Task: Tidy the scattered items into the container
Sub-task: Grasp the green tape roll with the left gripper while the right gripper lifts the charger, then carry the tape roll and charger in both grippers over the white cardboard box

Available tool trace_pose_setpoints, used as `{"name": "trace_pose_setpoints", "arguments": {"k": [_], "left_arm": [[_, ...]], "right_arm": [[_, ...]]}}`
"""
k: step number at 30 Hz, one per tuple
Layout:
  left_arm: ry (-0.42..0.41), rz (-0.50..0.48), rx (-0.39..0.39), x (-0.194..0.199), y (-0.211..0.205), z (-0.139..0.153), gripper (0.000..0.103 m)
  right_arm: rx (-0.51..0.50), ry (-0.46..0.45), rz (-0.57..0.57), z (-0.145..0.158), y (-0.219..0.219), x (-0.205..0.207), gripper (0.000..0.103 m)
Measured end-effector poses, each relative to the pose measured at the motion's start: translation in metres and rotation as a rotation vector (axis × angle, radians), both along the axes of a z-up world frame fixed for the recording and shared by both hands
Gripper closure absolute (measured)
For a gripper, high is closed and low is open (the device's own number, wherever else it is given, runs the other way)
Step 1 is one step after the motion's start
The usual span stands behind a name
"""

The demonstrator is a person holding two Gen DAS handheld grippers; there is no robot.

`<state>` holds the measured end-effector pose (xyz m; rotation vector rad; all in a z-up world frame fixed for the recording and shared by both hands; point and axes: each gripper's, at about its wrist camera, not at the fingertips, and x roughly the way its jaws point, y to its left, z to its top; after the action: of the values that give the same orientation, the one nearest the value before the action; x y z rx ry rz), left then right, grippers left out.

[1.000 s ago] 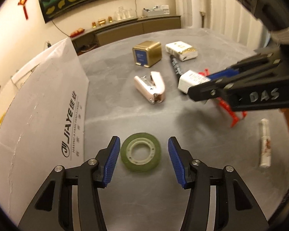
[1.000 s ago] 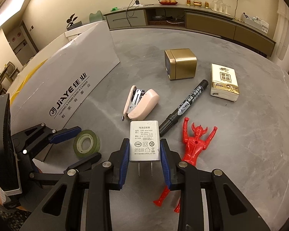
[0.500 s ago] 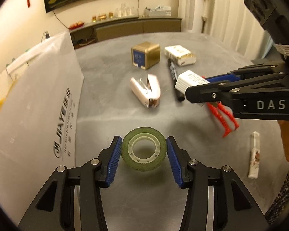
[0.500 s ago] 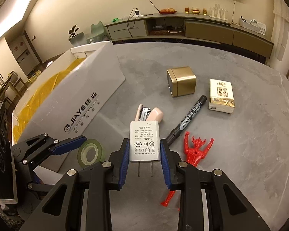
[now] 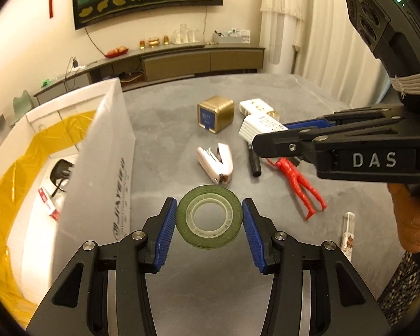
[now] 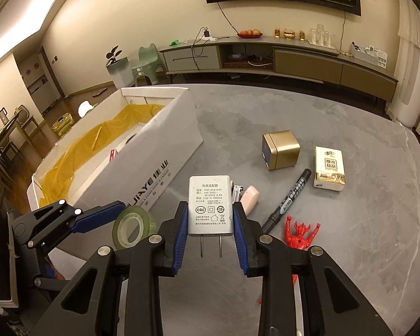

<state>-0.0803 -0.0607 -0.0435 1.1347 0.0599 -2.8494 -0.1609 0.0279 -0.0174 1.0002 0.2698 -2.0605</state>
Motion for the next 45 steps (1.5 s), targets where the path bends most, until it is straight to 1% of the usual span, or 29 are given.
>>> {"name": "trace_pose_setpoints", "arguments": {"k": [8,13,24,30,36,45], "left_arm": [[0.068,0.02,0.01,0.019,-0.011,0.028,0.053],[0.108,0.037,0.018,0.032,-0.019,0.044,0.053],[0.193,0.076,0.042,0.062,-0.039,0.076,0.053],[0.235,0.115,0.062,0.078,-0.059,0.09,0.053],[0.263,0.15,0.073,0.09,-0.076,0.097,0.053],[0.289,0.202,0.081,0.107,-0.102,0.102,0.054]], "right_arm": [[-0.05,0.068,0.008,0.034,-0.014,0.018,0.071],[-0.063,0.087,0.017,0.045,-0.025,0.028,0.071],[-0.074,0.114,0.053,0.056,-0.051,0.051,0.071],[-0.1,0.124,0.078,0.066,-0.07,0.064,0.071],[-0.118,0.132,0.093,0.071,-0.089,0.075,0.071],[-0.128,0.116,0.096,0.069,-0.11,0.081,0.071]]}}
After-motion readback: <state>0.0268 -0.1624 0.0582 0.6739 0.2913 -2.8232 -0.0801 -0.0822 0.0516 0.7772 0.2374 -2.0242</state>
